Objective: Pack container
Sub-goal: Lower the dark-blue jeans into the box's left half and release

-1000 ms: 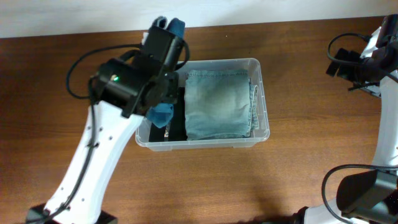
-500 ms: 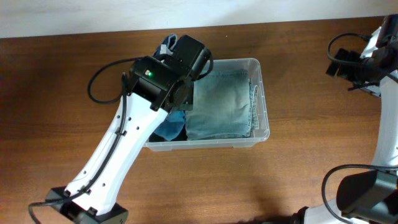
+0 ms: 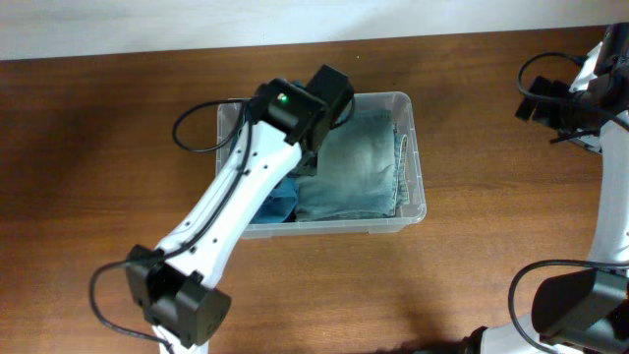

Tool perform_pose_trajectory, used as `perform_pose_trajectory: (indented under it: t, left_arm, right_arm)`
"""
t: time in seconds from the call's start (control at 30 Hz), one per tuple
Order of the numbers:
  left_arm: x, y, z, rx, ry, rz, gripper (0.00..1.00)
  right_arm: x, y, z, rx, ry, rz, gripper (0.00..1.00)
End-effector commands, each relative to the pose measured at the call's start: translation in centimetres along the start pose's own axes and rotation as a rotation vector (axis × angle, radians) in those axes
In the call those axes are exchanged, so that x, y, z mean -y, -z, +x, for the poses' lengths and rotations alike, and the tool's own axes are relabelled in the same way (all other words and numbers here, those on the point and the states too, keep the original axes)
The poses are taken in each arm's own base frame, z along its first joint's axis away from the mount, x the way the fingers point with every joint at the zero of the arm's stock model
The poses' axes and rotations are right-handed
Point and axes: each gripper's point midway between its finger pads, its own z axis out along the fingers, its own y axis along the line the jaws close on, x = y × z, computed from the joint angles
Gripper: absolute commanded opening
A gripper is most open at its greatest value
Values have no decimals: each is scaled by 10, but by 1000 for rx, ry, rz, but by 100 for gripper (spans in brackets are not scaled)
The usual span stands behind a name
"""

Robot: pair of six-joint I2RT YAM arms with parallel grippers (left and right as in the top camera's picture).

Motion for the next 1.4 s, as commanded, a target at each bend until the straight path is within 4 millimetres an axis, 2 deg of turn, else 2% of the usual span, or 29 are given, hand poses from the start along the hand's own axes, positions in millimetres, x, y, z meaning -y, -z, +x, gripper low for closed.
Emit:
perform_pose_trajectory:
  t: [0.0,0.37,0.67,0.87,1.07,1.13,1.17,1.2,1.27,1.37]
  left_arm:
    - [-16,4,-18,80,56,-94,1]
    - [-23,-1,-25,112,117,-158,1]
    - [-16,-16,-28,95,103,-181,1]
    - [-6,-28,-29,77,99,-165,1]
    - [18,-49,-30,36,100,-102,2]
    - [21,-54,-31,35,100,-103,13]
    - [23,-57,-31,30,98,-102,15]
    - [26,-59,-29,20,92,-90,25]
    - [36,-61,-28,-1,60,-45,60]
    - [59,-60,-26,-27,-39,81,92]
  right_arm:
    - [2,4,-2,13,4,8,99]
    - [2,4,-2,13,5,8,99]
    - [2,4,-2,13,4,8,99]
    - [2,4,-2,13,4,8,98]
    - [2,4,-2,13,4,8,99]
    - [2,4,-2,13,4,8,99]
    - [2,4,-2,13,4,8,98]
    - [2,4,-2,13,4,8,98]
    - [2,4,-2,13,4,8,99]
    - [2,4,-2,13,4,8,98]
